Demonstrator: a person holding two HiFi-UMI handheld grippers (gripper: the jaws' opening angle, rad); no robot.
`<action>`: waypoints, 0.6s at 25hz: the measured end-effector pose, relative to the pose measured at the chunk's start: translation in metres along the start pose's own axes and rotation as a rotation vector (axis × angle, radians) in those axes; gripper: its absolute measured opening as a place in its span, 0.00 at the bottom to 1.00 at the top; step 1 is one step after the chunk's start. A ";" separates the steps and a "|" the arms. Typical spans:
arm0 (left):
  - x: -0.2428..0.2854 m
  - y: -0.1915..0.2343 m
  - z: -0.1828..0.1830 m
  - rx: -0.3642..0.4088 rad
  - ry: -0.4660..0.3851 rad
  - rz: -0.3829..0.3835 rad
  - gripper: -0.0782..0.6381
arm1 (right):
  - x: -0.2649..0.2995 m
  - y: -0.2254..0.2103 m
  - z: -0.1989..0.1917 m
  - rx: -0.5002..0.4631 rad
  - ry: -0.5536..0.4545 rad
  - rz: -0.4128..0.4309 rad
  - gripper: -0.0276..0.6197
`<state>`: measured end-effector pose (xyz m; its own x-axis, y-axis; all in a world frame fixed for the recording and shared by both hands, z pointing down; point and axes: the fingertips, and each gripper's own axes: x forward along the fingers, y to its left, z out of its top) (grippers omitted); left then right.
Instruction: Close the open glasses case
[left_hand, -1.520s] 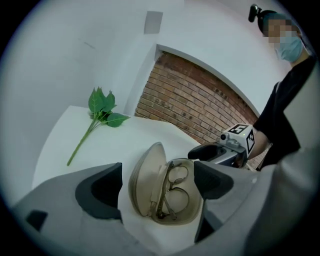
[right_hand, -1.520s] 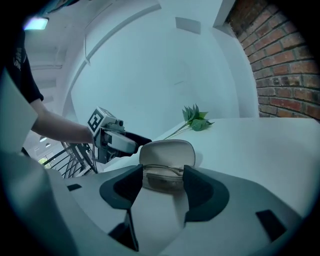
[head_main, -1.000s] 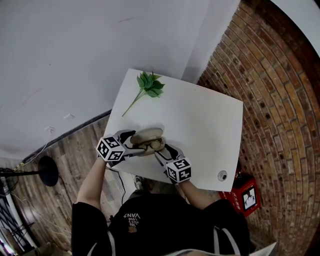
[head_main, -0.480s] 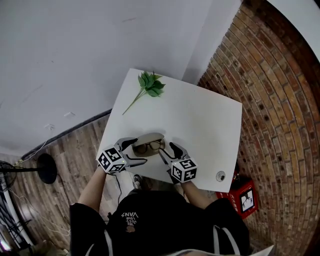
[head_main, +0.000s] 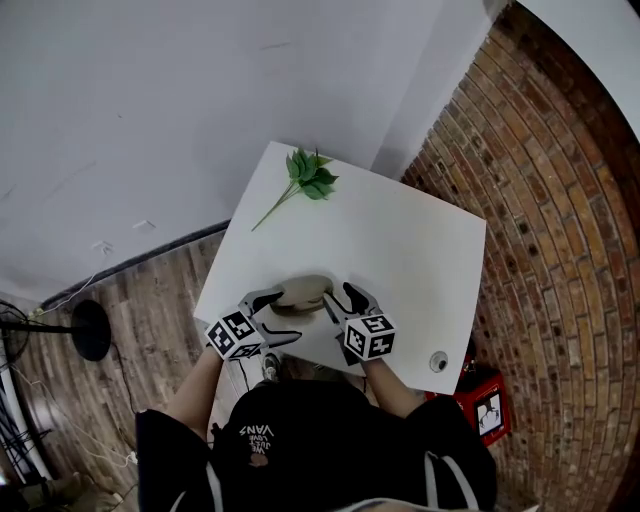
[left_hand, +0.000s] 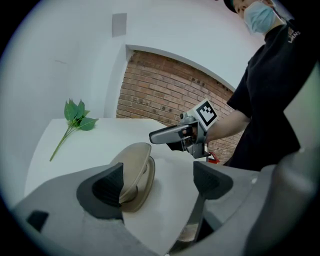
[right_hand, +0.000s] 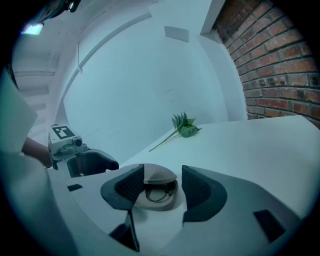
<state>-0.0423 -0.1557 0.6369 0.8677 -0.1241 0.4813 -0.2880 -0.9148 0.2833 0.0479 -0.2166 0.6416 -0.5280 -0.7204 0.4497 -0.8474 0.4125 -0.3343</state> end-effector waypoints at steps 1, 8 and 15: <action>0.001 -0.001 -0.003 -0.008 0.000 0.002 0.72 | 0.002 -0.001 -0.002 -0.004 0.009 -0.002 0.39; 0.005 -0.004 -0.016 -0.064 -0.018 0.028 0.67 | 0.009 -0.005 -0.015 -0.019 0.058 -0.013 0.39; 0.010 -0.006 -0.025 -0.079 -0.010 0.041 0.66 | 0.013 -0.008 -0.027 -0.024 0.094 -0.022 0.39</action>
<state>-0.0418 -0.1420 0.6611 0.8584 -0.1650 0.4856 -0.3541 -0.8757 0.3283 0.0463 -0.2139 0.6727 -0.5110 -0.6743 0.5331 -0.8594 0.4109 -0.3041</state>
